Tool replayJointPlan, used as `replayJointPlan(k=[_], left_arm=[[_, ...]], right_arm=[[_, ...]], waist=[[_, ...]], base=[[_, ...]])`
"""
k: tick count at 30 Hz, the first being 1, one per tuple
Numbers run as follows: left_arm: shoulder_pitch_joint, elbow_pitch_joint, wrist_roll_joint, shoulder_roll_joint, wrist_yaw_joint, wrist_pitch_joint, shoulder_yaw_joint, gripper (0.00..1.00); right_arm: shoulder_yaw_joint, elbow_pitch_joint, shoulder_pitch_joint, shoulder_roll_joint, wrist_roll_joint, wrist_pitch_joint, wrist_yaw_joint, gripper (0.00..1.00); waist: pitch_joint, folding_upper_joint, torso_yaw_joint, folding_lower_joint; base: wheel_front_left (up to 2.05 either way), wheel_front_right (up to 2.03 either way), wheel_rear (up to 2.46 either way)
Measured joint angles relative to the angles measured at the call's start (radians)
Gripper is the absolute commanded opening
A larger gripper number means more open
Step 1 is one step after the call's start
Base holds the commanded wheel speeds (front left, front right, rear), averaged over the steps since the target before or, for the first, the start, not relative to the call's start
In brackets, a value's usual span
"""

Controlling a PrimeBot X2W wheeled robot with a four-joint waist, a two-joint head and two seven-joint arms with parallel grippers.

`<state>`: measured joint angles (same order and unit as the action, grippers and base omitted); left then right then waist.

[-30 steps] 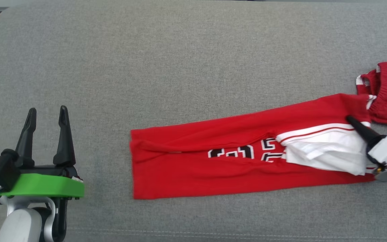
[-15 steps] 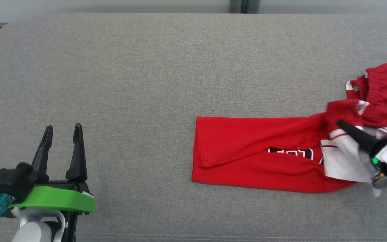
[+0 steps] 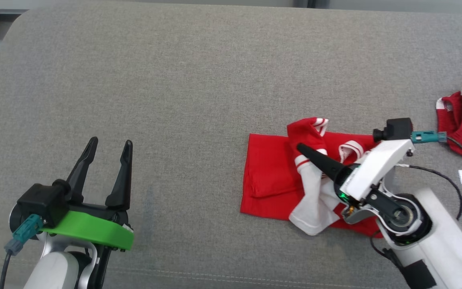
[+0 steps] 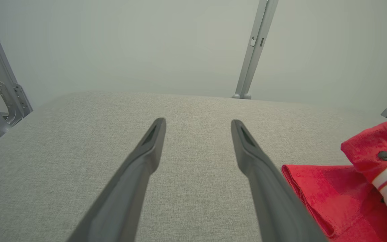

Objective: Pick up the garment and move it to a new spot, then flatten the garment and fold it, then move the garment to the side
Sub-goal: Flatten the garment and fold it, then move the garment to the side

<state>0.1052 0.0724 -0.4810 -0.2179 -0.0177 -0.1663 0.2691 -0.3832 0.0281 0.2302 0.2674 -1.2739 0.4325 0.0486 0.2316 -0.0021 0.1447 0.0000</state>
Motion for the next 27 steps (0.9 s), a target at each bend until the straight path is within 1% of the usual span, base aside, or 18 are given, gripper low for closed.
replayJointPlan(k=[3,5,6,7,8,9,10,11,15,16,18,20,23,27], left_arm=[[0.001,-0.004,0.000,-0.001,0.000,0.008,-0.002,1.00],[0.003,-0.008,0.000,0.000,0.001,0.008,-0.002,1.00],[0.004,-0.015,-0.001,0.001,0.001,0.009,-0.002,1.00],[0.004,-0.016,-0.006,0.002,0.001,0.009,-0.005,1.00],[0.004,-0.018,-0.008,0.002,0.001,0.009,-0.008,1.00],[0.005,-0.023,-0.008,0.002,0.001,0.009,-0.010,1.00],[0.005,-0.026,-0.009,0.003,0.001,0.009,-0.011,1.00],[0.005,-0.026,-0.009,0.004,0.001,0.008,-0.014,1.00],[0.005,-0.026,-0.010,0.002,-0.004,0.007,-0.044,1.00],[0.005,-0.026,-0.011,0.002,-0.005,0.007,-0.048,1.00],[0.005,-0.024,-0.018,0.001,-0.010,0.005,-0.058,1.00],[0.005,-0.021,-0.027,0.002,-0.018,-0.003,-0.078,1.00],[0.002,-0.014,-0.048,0.003,-0.027,-0.012,-0.100,1.00],[-0.008,-0.003,-0.054,0.006,-0.028,-0.020,-0.107,1.00]], right_arm=[[-0.028,0.026,0.033,-0.069,0.025,-0.034,0.031,0.00],[-0.045,0.049,0.046,-0.094,0.046,-0.049,0.034,0.00],[-0.062,0.070,0.056,-0.108,0.073,-0.063,0.043,0.21],[-0.073,0.080,0.061,-0.114,0.082,-0.067,0.045,0.44],[-0.082,0.089,0.070,-0.119,0.095,-0.073,0.045,0.58],[-0.085,0.099,0.080,-0.130,0.104,-0.081,0.044,0.65],[-0.086,0.106,0.090,-0.142,0.106,-0.090,0.045,0.91],[-0.092,0.107,0.101,-0.154,0.111,-0.099,0.044,1.00],[-0.105,0.090,0.133,-0.214,0.112,-0.127,0.040,1.00],[-0.103,0.077,0.135,-0.216,0.112,-0.137,0.038,1.00],[-0.082,0.055,0.135,-0.197,0.112,-0.162,0.021,1.00],[-0.053,0.040,0.135,-0.161,0.120,-0.185,0.013,1.00],[-0.031,0.043,0.121,-0.068,0.180,-0.203,0.013,1.00],[-0.017,0.081,0.040,0.051,0.235,-0.204,0.015,1.00]], waist=[[0.010,0.0000,0.015,0.0000],[0.017,0.0000,0.024,0.0000],[0.022,-0.0001,0.032,0.0000],[0.025,0.0000,0.035,0.0000],[0.029,0.0000,0.037,0.0000],[0.031,0.0000,0.038,0.0000],[0.033,-0.0001,0.039,0.0000],[0.035,0.0000,0.040,0.0000],[0.041,0.0000,0.028,0.0000],[0.042,0.0000,0.023,0.0000],[0.045,0.0000,0.012,0.0000],[0.047,0.0000,-0.001,0.0000],[0.048,0.0000,-0.021,0.0000],[0.049,0.0000,-0.050,0.0000]], base=[[0.00,0.00,0.00],[0.00,0.00,0.00],[0.00,0.00,0.00],[0.00,0.00,0.00],[0.00,0.00,0.00],[0.00,0.00,0.00],[0.00,0.00,0.00],[0.00,0.00,0.00],[0.00,0.00,0.00],[0.00,0.00,0.00],[0.00,0.00,0.00],[0.00,0.00,0.00],[0.00,0.00,0.00],[0.00,0.00,0.00]])
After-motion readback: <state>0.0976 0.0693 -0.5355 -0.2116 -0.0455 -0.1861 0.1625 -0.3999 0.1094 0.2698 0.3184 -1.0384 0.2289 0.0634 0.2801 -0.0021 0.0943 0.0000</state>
